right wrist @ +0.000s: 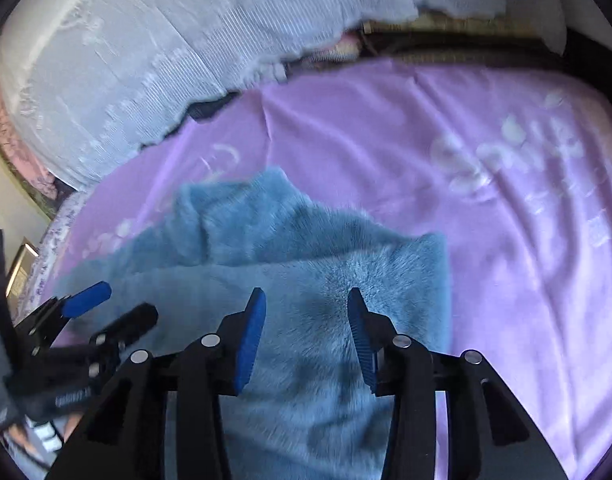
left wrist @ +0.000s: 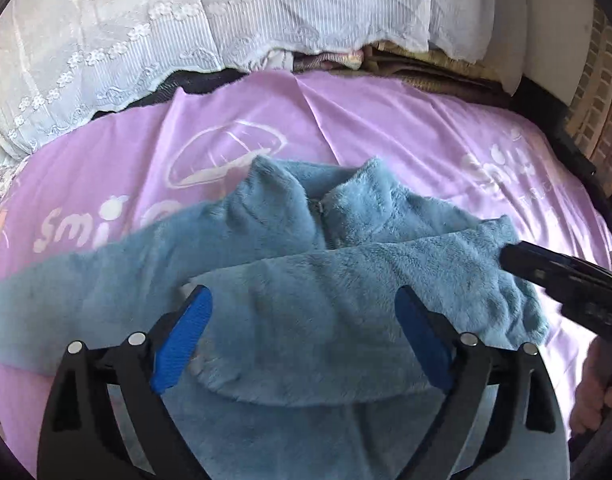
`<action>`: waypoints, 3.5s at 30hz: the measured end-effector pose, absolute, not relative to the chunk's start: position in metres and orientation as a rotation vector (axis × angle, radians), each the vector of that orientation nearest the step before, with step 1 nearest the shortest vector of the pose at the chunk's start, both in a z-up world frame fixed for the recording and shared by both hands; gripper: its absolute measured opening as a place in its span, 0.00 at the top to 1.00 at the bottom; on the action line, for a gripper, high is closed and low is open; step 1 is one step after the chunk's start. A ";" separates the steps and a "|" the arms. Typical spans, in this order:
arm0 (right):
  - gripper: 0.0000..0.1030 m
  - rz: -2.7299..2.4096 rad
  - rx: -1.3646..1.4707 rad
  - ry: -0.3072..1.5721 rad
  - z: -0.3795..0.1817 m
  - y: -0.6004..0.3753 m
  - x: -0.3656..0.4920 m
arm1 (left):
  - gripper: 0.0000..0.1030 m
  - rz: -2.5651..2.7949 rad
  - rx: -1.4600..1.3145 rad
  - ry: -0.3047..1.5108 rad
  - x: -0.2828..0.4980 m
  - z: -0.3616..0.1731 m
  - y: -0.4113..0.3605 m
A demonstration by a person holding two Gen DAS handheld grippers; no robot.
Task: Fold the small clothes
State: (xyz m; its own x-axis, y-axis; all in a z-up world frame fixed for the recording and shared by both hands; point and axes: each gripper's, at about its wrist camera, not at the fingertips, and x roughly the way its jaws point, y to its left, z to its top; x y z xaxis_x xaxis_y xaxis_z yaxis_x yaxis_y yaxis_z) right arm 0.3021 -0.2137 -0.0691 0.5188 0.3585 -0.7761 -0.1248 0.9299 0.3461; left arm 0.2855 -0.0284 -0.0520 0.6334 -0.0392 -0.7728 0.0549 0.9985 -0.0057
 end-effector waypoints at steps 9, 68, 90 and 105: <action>0.56 0.297 0.183 0.866 -0.058 -0.206 0.260 | 0.05 -0.029 -0.029 0.944 0.289 -0.095 -0.024; 0.35 0.220 0.462 0.714 -0.057 -0.284 0.178 | 0.85 0.366 -0.766 0.772 0.180 -0.061 0.311; 0.35 0.238 0.474 0.725 -0.058 -0.282 0.178 | 0.66 0.442 -0.797 0.725 0.177 -0.053 0.303; 0.35 0.249 0.489 0.716 -0.055 -0.284 0.176 | 0.92 0.368 -0.541 0.691 0.190 -0.006 0.248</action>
State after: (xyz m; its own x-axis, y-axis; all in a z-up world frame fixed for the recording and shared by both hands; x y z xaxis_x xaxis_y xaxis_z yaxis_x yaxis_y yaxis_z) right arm 0.1764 -0.2838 -0.0546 0.7318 0.3797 -0.5659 -0.0528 0.8595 0.5084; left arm 0.1896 0.2482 -0.0059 0.7160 0.1418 -0.6836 -0.4880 0.8019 -0.3448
